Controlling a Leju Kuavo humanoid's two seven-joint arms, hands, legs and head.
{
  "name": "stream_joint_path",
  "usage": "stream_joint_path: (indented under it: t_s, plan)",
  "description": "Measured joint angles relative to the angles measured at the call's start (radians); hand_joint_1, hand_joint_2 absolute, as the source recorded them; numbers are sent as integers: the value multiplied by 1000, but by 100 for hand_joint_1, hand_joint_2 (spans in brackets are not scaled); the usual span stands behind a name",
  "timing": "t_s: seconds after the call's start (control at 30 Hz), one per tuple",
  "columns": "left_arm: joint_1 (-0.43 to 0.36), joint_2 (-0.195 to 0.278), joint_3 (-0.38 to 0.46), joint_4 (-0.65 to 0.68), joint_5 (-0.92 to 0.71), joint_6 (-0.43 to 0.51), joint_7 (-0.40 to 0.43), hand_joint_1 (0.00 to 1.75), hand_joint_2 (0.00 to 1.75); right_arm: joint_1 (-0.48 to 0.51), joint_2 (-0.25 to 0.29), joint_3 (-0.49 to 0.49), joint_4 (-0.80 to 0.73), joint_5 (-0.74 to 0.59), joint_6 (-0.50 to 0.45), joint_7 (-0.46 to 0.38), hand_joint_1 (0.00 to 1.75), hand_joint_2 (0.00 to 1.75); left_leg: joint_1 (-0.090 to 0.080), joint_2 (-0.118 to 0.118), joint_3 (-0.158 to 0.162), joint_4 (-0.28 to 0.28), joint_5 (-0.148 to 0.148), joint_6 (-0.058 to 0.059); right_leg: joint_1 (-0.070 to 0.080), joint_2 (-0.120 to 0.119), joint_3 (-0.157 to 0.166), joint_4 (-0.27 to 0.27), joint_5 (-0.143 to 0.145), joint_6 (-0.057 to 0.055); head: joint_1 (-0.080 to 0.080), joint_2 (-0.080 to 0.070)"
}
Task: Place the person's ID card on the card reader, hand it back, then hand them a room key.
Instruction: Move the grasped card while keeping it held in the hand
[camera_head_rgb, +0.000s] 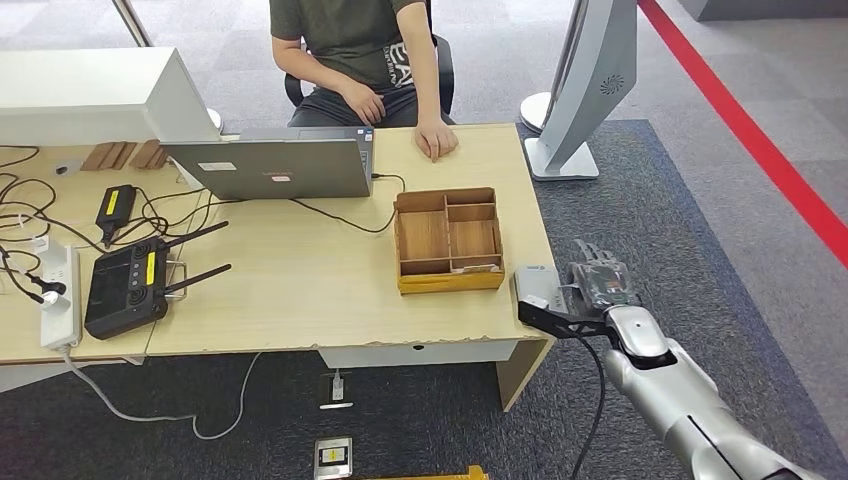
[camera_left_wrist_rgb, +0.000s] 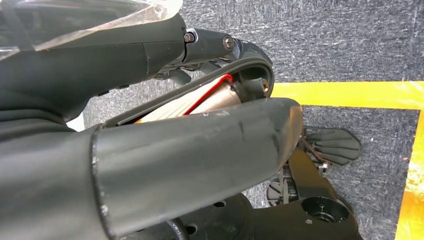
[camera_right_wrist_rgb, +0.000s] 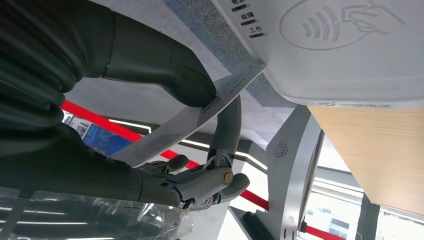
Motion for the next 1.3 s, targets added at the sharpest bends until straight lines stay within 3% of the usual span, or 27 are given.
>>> stream_joint_path:
  t_s: [0.27, 0.47, 0.87, 1.03, 1.3]
  plan:
    - [0, 0, 0, 0, -2, 0, 1, 0, 0, -9, 3, -17, -10, 39, 21, 1, 175, 175, 0, 0, 0, 0, 0, 0, 0, 0, 1, 0, 0, 0, 0, 0]
    - [1, 0, 0, 0, -5, 0, 0, 0, 0, -25, -17, -42, -83, 83, 90, 24, 175, 175, 0, 0, -1, 0, 0, 0, 0, 0, 0, 0, 1, 0, 0, 0]
    - [0, 0, 0, 0, -26, -4, -10, 0, 0, -175, -45, -53, -297, 136, 250, 56, 175, 175, 0, 0, -1, 0, 0, 0, 0, 0, -1, 1, 1, -1, 0, 0]
    - [-1, -3, 0, 0, -39, -4, -7, 0, 0, -229, -13, -37, -358, 158, 275, 63, 175, 175, 0, 0, -1, 0, 0, 0, 0, 0, -1, 1, 1, -1, 0, 0]
    - [-4, -11, 0, 0, -58, -5, -20, 0, 0, -288, 89, 25, -352, 168, 239, 46, 175, 175, 0, 0, -2, 0, 1, 0, 0, 0, -1, 1, 1, -1, 0, 0]
